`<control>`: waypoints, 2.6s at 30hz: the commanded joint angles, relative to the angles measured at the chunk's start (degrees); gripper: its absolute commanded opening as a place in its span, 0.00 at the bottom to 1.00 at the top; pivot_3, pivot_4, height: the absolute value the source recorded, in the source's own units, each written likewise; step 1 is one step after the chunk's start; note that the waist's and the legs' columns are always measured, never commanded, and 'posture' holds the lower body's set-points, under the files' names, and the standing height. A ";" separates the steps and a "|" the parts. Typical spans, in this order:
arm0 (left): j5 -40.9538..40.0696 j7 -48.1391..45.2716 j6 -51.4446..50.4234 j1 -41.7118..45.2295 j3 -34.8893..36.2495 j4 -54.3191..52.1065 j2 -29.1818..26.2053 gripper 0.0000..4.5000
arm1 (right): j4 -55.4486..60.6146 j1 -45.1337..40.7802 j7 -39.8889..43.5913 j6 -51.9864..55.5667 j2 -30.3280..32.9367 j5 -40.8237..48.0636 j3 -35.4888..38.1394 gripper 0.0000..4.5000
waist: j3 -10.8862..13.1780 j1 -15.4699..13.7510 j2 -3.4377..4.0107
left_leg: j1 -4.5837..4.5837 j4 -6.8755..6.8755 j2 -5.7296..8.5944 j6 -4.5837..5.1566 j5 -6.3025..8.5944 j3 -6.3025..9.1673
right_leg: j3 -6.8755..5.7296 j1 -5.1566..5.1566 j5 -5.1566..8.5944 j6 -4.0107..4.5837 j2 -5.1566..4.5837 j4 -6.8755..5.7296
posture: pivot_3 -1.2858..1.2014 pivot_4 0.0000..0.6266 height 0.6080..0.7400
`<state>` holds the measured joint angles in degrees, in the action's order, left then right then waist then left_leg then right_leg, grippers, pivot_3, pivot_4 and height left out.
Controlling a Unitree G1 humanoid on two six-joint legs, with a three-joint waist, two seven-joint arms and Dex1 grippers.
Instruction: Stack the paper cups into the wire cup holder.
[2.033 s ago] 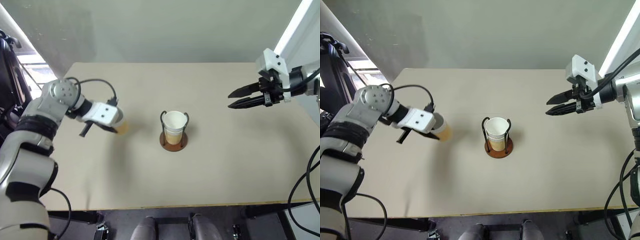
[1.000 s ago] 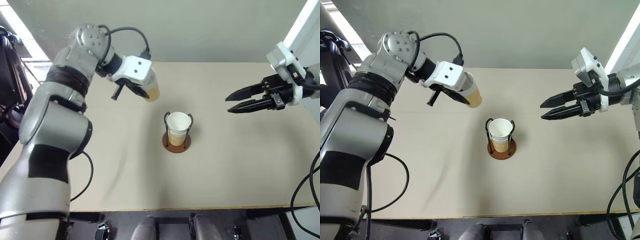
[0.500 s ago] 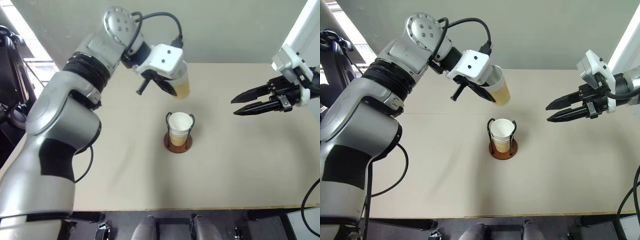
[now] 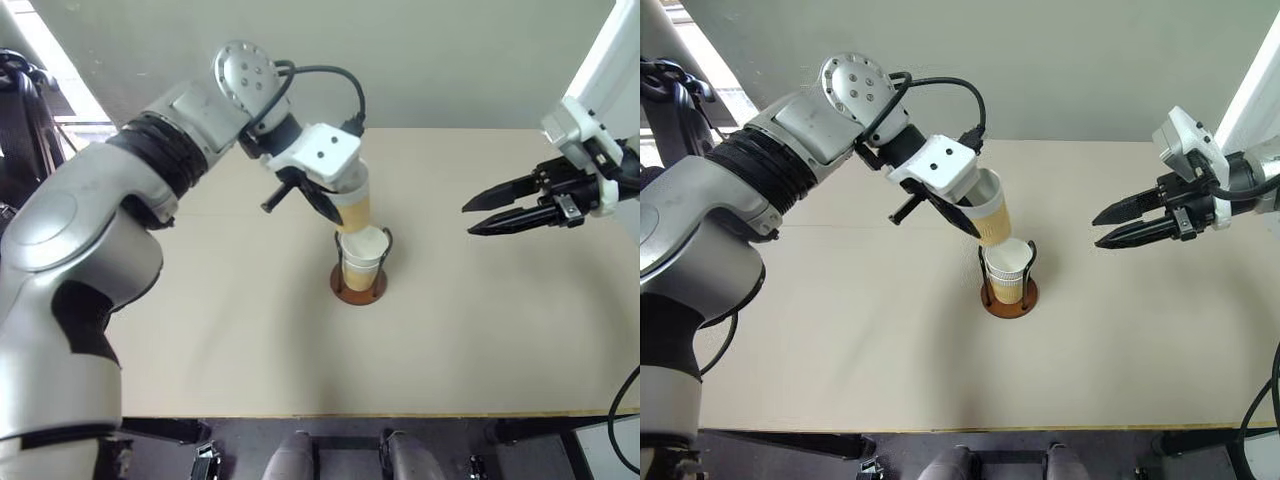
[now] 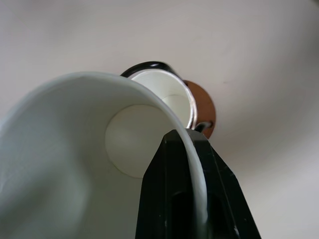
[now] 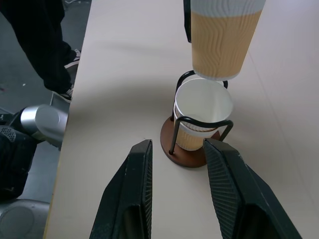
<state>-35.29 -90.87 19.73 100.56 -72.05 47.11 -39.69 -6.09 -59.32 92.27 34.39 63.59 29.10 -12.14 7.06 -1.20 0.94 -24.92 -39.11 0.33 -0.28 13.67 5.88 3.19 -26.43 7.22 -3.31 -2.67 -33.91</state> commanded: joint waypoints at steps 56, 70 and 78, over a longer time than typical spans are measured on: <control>-3.79 -1.50 -12.24 -3.27 33.53 17.81 11.35 0.99 | -0.82 2.13 -8.69 2.53 -2.34 -3.09 5.59 0.35 | 0.03 -0.19 0.06 | 0.05 0.09 0.20 0.09 0.08 -0.05 | -0.05 0.19 0.14 -0.23 -0.35 0.16 | 0.52 0.24 1.00; 9.99 27.57 -19.32 -21.09 62.35 20.93 10.35 0.99 | -26.41 0.57 -35.89 -12.15 -20.34 -14.02 11.08 0.35 | 0.10 0.34 0.16 | 0.68 0.39 0.03 0.05 0.02 -0.35 | 0.08 0.29 0.14 -0.29 -0.39 0.00 | 0.52 0.24 1.00; 20.07 43.51 -13.75 -24.71 66.88 23.17 13.36 0.99 | -40.84 0.68 -49.61 -23.28 -29.97 -20.33 11.72 0.35 | 0.10 0.18 0.17 | 0.69 0.47 0.03 0.04 0.01 -0.37 | 0.03 0.21 0.05 -0.15 -0.49 0.00 | 0.52 0.24 1.00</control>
<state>-17.15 -50.69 4.07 76.27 -6.59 69.88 -26.91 -45.53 -57.33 46.01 14.42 33.76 9.86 -2.45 7.17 -1.02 1.11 -24.20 -38.63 0.38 -0.22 13.69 5.47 3.22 -26.21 7.25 -3.43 -3.14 -33.91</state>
